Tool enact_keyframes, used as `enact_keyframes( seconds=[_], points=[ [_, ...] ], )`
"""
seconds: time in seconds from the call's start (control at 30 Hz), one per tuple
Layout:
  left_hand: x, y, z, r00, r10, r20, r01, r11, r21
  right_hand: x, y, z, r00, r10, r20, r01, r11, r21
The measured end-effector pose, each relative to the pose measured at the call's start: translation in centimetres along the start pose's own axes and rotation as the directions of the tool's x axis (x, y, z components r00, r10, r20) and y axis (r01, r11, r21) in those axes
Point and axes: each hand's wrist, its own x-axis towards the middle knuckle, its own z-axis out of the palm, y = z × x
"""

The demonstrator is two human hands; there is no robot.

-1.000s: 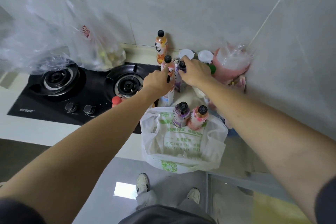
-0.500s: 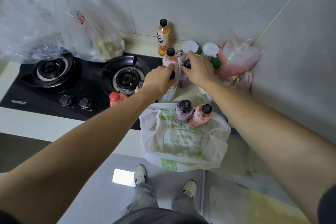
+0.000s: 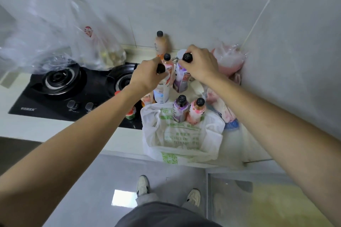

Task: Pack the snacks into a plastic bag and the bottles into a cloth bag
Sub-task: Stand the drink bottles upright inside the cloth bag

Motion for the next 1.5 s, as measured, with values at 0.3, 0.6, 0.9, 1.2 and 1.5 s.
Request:
enact_keyframes(
  seconds=[0.3, 0.6, 0.9, 1.2, 1.5],
  points=[
    [-3.0, 5.4, -7.7, 0.995, 0.058, -0.086, -0.057, 0.998, 0.012, -3.7, -3.7, -8.2, 0.99, -0.034, -0.135, 0.043, 0.997, 0.064],
    [-7.6, 8.8, -12.6, 0.981, 0.145, -0.127, -0.143, 0.989, 0.025, -9.3, -6.4, -13.8, 0.982, -0.002, -0.19, 0.031, 0.988, 0.15],
    [-12.1, 6.8, -4.5, 0.992, 0.12, 0.045, -0.119, 0.993, -0.008, -17.0, -2.8, -6.0, 0.997, 0.063, -0.039, -0.059, 0.993, 0.099],
    [-12.8, 4.8, 4.0, 0.978, 0.015, 0.209, -0.011, 1.0, -0.019, -18.5, 2.6, 1.6, 0.99, 0.124, 0.074, -0.127, 0.991, 0.032],
    [-11.6, 4.0, 8.1, 0.97, -0.012, 0.244, 0.016, 1.0, -0.015, -18.0, 5.2, 3.7, 0.99, 0.083, 0.113, -0.078, 0.996, -0.049]
  ],
)
